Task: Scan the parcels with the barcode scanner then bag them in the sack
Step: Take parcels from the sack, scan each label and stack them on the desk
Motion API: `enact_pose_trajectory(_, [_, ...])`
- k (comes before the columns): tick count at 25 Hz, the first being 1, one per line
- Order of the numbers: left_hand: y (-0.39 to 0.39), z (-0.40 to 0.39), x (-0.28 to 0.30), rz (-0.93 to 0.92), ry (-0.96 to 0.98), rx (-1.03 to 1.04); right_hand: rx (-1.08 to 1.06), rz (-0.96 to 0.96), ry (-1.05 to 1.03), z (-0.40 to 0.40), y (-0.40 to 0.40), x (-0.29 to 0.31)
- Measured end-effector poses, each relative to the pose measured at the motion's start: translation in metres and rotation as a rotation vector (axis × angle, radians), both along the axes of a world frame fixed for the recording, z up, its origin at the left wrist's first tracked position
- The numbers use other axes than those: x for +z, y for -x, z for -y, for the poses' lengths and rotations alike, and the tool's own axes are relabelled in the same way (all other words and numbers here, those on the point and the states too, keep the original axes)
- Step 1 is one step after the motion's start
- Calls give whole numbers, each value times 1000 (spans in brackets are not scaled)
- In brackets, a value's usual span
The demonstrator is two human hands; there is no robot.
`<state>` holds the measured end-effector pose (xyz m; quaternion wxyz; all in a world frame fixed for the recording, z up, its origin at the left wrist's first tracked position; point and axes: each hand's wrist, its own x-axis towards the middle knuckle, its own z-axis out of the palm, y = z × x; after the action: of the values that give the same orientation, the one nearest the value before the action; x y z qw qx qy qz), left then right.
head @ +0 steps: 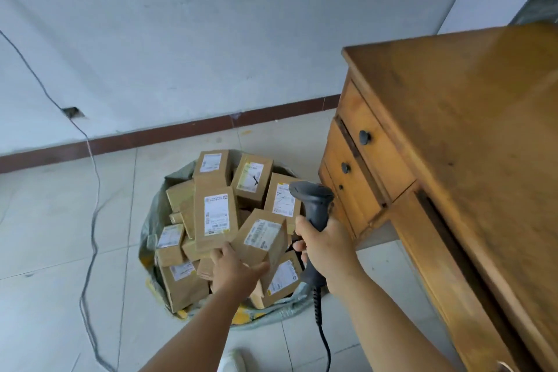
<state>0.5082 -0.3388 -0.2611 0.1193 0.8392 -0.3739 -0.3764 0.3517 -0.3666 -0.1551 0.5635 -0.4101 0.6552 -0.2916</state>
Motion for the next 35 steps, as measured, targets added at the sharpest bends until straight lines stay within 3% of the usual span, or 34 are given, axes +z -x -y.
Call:
enact_pose_trajectory(6, [4,35,-149,143,-28,-484,-15,-119,-96,20,-5,-124])
enact_pose_trajectory(11, [-2,52,-250,509,-56,-897,-58,-158,-139,30,-7,-199])
enact_pose_trajectory(14, [-8,54,-284,677,-129,-995,-41,-183,-169,29,-8,-227])
enact_pose_trajectory(17, [-9,59,-294,711,-182,-1006,-24,-224,-170,27,-5,-239])
enact_pose_trajectory(19, [-5,62,-284,670,-183,-1002,-46,-228,-165,26,-1,-237])
enact_pose_trajectory(23, [11,57,-231,470,-97,-794,-71,-194,-147,24,3,-201])
enact_pose_trajectory(29, [59,70,-73,243,191,-507,-161,-108,-7,27,36,-58])
enact_pose_trajectory(35, [140,86,99,26,470,-487,-256,-75,151,18,112,90])
